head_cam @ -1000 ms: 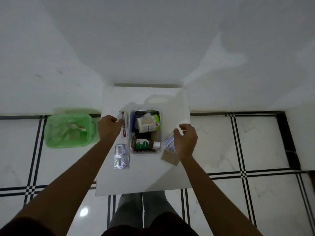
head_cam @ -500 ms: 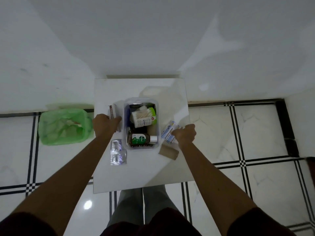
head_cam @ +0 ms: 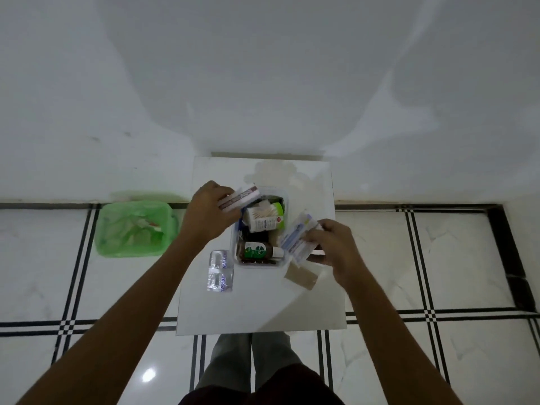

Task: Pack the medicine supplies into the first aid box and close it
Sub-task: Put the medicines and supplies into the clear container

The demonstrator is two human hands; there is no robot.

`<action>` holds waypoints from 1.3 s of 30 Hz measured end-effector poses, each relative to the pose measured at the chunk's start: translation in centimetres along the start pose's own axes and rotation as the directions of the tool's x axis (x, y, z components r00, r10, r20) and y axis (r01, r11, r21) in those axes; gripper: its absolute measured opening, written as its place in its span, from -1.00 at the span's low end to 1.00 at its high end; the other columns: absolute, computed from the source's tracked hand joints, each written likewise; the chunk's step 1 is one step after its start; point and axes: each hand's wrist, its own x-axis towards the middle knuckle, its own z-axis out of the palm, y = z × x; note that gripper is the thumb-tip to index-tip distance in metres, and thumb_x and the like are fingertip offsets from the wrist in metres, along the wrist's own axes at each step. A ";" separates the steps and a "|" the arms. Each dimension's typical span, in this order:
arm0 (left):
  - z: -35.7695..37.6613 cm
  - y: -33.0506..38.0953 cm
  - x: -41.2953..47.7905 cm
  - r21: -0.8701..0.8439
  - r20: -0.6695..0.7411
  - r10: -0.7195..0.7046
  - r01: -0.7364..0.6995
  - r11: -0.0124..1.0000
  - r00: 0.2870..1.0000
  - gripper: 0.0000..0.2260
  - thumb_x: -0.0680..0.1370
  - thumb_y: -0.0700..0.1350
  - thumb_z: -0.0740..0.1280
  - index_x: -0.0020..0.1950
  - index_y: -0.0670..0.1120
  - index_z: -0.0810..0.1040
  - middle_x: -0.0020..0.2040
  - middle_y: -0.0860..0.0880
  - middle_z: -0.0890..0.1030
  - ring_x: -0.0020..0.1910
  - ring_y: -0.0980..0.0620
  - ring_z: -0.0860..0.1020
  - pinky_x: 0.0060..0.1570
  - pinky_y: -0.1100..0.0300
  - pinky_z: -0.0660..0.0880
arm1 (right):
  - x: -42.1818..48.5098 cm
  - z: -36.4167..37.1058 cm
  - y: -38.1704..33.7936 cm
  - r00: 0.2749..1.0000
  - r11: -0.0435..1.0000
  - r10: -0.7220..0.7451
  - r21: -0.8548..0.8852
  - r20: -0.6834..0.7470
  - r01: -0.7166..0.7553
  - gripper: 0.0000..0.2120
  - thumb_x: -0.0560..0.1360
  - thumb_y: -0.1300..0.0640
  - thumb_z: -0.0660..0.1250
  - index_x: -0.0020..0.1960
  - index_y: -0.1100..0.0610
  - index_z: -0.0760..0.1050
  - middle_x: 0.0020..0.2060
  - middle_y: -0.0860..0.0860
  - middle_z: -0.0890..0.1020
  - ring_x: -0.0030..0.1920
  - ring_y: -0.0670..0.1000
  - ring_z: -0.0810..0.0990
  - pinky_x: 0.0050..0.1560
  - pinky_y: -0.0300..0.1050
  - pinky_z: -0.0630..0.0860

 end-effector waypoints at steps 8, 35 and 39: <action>2.8 0.5 3.7 0.218 0.236 0.180 -0.233 0.948 0.955 -0.66 0.51 -0.07 0.32 0.29 -0.04 0.50 0.26 -0.04 0.52 0.26 -0.08 0.40 0.17 -0.08 0.28 | 0.6 4.6 1.1 0.974 0.832 -0.166 -0.507 0.154 0.222 -0.75 0.40 0.31 0.34 0.06 0.14 0.52 -0.09 0.03 0.58 -0.24 -0.08 0.55 -0.35 -0.32 0.44; 6.2 -0.8 3.5 -0.213 -0.058 -0.103 0.088 0.973 0.993 -0.65 0.37 0.01 0.49 0.10 -0.09 0.62 0.08 0.30 0.46 0.33 -0.07 0.25 0.24 -0.11 0.35 | 3.0 6.9 2.7 0.988 0.973 0.153 0.174 -0.017 -0.148 -0.89 0.36 0.41 0.28 -0.24 0.26 0.55 -0.06 0.21 0.67 -0.07 0.17 0.69 -0.03 -0.03 0.65; 5.9 -1.5 2.5 -0.270 -0.007 -0.066 0.062 0.961 0.998 -0.62 0.48 0.13 0.32 0.22 -0.02 0.55 0.35 0.05 0.47 0.41 -0.06 0.18 0.33 -0.17 0.31 | 2.6 6.6 2.6 0.999 0.999 0.047 0.011 0.023 -0.047 -0.89 0.38 0.18 0.44 -0.12 0.21 0.61 -0.08 0.14 0.70 -0.07 0.08 0.69 -0.04 -0.08 0.66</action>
